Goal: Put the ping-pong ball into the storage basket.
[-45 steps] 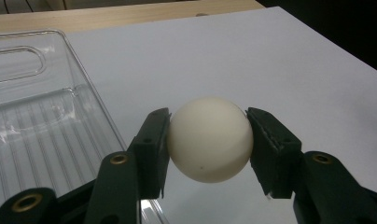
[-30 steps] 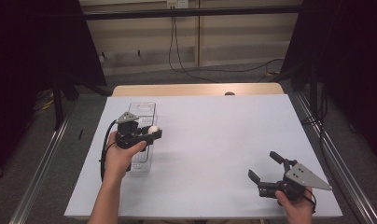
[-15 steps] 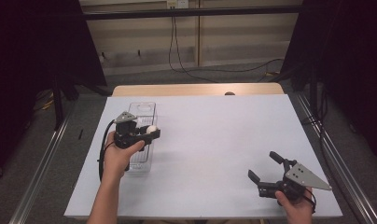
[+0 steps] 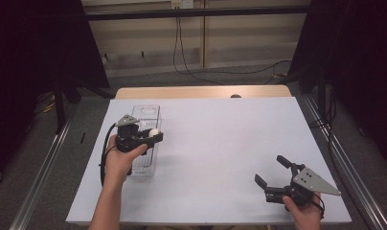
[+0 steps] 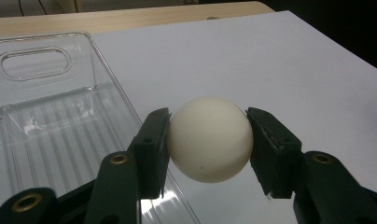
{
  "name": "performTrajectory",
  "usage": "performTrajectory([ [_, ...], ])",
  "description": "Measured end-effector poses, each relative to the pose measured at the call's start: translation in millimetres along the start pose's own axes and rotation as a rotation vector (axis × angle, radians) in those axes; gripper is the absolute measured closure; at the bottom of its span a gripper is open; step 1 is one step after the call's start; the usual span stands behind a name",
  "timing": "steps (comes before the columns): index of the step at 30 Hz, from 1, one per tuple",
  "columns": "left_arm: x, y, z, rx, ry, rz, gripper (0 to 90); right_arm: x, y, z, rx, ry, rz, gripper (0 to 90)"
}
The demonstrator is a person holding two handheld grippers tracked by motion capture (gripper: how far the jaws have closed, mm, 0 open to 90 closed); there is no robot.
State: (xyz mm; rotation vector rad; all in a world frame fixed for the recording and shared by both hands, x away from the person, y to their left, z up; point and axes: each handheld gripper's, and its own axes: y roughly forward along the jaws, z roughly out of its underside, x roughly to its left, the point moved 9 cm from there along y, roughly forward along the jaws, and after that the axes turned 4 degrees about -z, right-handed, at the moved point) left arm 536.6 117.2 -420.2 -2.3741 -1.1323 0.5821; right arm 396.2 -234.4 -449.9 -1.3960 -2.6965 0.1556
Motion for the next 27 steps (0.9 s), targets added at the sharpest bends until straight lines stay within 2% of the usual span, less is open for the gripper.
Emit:
performTrajectory([
  [7, 1.2, -1.4, -0.6, -0.007, -0.007, 0.006, 51.2, -0.3, 0.3, 0.5, 0.002, 0.006, 0.005, 0.9],
  [16, 5.3, -3.0, -0.8, -0.014, -0.014, -0.011, 51.2, -1.1, 0.3, -0.1, -0.002, 0.011, 0.013, 0.9],
  [27, 9.6, -5.9, -1.5, -0.023, -0.018, -0.015, 51.2, -0.4, 0.9, 1.1, 0.007, 0.004, 0.001, 0.9],
])
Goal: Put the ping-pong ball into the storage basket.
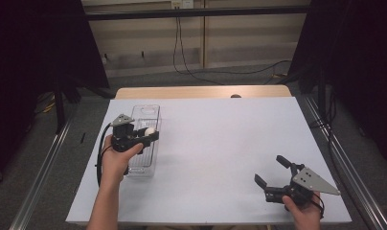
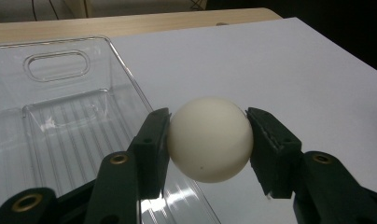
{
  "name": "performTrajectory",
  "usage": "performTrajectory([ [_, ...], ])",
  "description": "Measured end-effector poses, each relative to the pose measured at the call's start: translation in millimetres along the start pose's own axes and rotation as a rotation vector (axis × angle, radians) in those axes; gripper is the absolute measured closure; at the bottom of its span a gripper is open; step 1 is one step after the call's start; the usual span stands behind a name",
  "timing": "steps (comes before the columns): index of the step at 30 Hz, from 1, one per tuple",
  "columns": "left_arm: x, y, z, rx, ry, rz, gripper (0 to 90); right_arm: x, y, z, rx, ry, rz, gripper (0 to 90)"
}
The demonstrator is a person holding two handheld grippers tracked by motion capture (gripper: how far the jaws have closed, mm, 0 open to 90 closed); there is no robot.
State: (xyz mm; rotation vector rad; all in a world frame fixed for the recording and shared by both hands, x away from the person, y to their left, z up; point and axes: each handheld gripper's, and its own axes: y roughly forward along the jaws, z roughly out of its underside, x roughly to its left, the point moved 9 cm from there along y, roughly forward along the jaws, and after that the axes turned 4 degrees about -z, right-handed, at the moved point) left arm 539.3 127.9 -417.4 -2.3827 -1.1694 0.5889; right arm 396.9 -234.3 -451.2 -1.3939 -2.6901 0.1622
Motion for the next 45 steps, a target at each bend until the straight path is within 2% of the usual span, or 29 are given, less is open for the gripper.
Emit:
performTrajectory([
  [3, 1.4, -0.3, 0.4, 0.002, 0.003, -0.006, 51.2, -0.1, 0.7, -0.4, -0.005, 0.008, 0.010, 0.9],
  [5, 1.9, -0.5, 0.7, 0.003, 0.004, -0.007, 51.2, 0.1, 0.5, -0.3, -0.003, -0.003, 0.001, 0.9],
  [7, 2.8, -0.8, 0.2, -0.002, 0.003, -0.011, 51.2, 0.0, 0.7, -0.4, -0.004, 0.011, 0.009, 0.9],
  [11, 2.8, -0.6, 0.5, -0.004, -0.007, -0.008, 51.2, 0.5, 1.0, 0.3, 0.001, 0.005, -0.002, 0.9],
  [22, 7.3, -1.4, 2.1, 0.003, 0.003, -0.025, 51.2, 0.2, 1.3, 0.4, -0.001, 0.007, 0.000, 0.9],
  [25, 8.0, -2.0, 2.3, 0.005, 0.008, -0.017, 51.2, 0.4, 1.4, 0.4, -0.002, 0.006, -0.003, 0.9],
  [34, 9.9, -1.7, 2.1, -0.007, -0.012, -0.035, 51.2, 0.6, 1.3, 0.3, 0.001, 0.005, -0.005, 0.9],
  [41, 13.1, -3.6, 2.8, -0.001, 0.005, -0.038, 51.2, 0.5, 1.4, 0.2, -0.002, 0.007, -0.003, 0.9],
  [45, 13.9, -3.7, 2.2, -0.008, -0.003, -0.044, 51.2, 0.2, 1.1, -0.3, -0.003, 0.009, 0.000, 0.9],
])
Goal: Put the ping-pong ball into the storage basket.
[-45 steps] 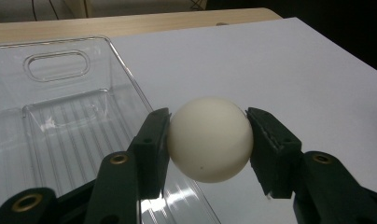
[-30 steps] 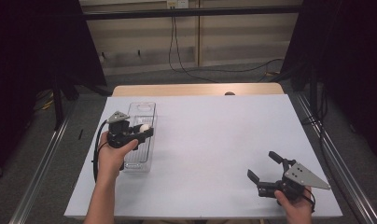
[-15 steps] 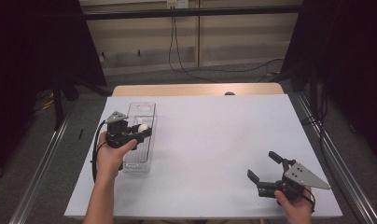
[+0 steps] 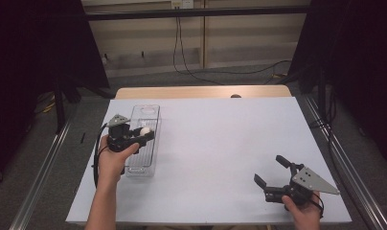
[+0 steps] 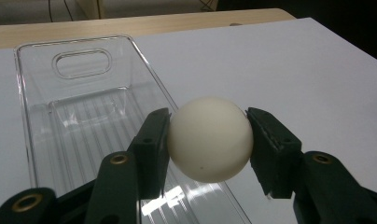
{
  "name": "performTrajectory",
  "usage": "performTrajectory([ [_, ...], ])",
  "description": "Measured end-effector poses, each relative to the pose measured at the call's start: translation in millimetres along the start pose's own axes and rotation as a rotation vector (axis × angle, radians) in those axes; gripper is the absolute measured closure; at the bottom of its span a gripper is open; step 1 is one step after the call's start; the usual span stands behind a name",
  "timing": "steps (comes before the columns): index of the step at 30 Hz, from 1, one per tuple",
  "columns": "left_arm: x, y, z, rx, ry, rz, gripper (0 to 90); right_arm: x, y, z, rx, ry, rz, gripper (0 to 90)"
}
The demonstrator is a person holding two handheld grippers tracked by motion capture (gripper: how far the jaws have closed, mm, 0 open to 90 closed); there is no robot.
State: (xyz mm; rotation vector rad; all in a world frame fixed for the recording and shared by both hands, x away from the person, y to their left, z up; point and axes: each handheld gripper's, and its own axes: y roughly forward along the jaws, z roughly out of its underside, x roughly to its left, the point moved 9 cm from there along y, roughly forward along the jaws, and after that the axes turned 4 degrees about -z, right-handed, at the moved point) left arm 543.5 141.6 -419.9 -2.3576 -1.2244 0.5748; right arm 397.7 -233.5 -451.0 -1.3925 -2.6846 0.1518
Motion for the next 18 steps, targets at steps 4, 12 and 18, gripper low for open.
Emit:
performTrajectory([
  [4, 2.2, -0.6, 0.6, 0.005, 0.002, -0.019, 51.2, 0.7, -0.4, -0.6, -0.002, -0.009, -0.010, 0.9],
  [12, 3.9, 0.6, 0.9, -0.006, 0.002, -0.011, 51.2, 0.7, -0.1, -0.2, 0.001, -0.009, -0.006, 0.9],
  [18, 6.0, 0.3, 1.7, -0.003, 0.007, -0.022, 51.2, 0.7, -0.4, -0.5, 0.000, -0.011, -0.006, 1.0],
])
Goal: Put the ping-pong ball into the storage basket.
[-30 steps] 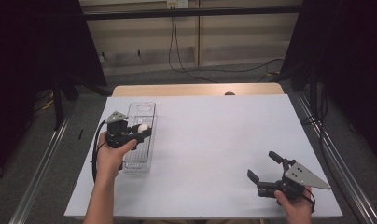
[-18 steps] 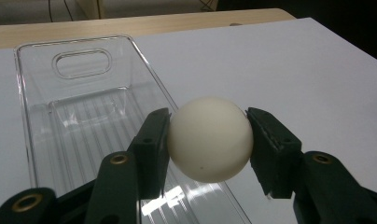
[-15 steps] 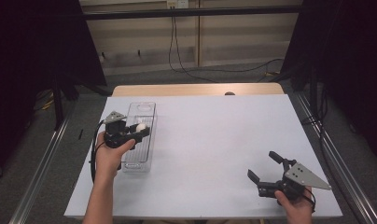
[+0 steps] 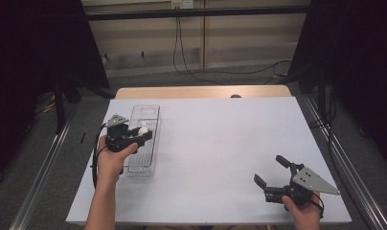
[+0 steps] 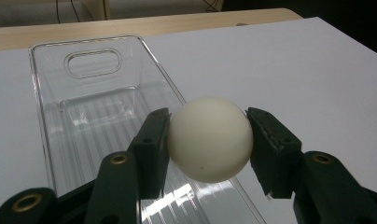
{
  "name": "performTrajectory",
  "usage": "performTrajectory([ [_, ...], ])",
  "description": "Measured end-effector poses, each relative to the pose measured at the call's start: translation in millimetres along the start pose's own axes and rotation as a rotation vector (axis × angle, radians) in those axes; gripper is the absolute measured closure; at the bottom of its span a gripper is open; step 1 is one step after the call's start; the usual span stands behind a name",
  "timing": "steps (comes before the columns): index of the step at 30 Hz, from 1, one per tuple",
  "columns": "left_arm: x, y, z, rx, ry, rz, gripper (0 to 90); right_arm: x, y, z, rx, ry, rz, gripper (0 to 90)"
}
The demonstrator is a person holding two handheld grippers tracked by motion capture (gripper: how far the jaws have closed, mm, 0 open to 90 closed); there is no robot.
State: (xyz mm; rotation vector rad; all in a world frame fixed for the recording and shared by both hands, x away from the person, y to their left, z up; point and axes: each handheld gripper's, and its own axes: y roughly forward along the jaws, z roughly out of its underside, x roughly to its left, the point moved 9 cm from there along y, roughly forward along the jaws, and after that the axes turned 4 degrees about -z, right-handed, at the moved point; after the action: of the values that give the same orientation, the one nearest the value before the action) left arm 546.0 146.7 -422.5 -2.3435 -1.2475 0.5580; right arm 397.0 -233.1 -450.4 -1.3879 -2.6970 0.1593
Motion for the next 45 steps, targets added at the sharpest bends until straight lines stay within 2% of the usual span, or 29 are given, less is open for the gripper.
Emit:
performTrajectory([
  [12, 2.8, -0.9, 0.4, -0.003, -0.004, -0.003, 51.2, 0.5, 0.3, -0.2, 0.000, -0.001, -0.002, 1.1],
  [25, 8.3, -0.9, 1.9, 0.003, 0.008, -0.027, 51.1, 0.5, 0.4, -0.2, -0.002, -0.001, -0.001, 1.1],
  [29, 9.9, -0.4, 2.5, -0.004, -0.006, -0.035, 51.2, 0.6, 0.8, 0.1, -0.001, 0.000, -0.002, 1.1],
  [39, 16.1, 2.7, 7.2, 0.008, -0.003, -0.063, 51.1, 0.6, 1.2, -0.1, -0.004, 0.003, 0.001, 1.1],
  [44, 18.6, 3.8, 9.9, 0.018, 0.005, -0.063, 51.1, 0.9, 0.8, -0.3, -0.003, 0.000, -0.003, 1.1],
  [45, 18.7, 4.4, 9.8, 0.012, -0.004, -0.070, 51.1, 0.8, 0.8, -0.3, -0.003, 0.000, -0.003, 1.1],
])
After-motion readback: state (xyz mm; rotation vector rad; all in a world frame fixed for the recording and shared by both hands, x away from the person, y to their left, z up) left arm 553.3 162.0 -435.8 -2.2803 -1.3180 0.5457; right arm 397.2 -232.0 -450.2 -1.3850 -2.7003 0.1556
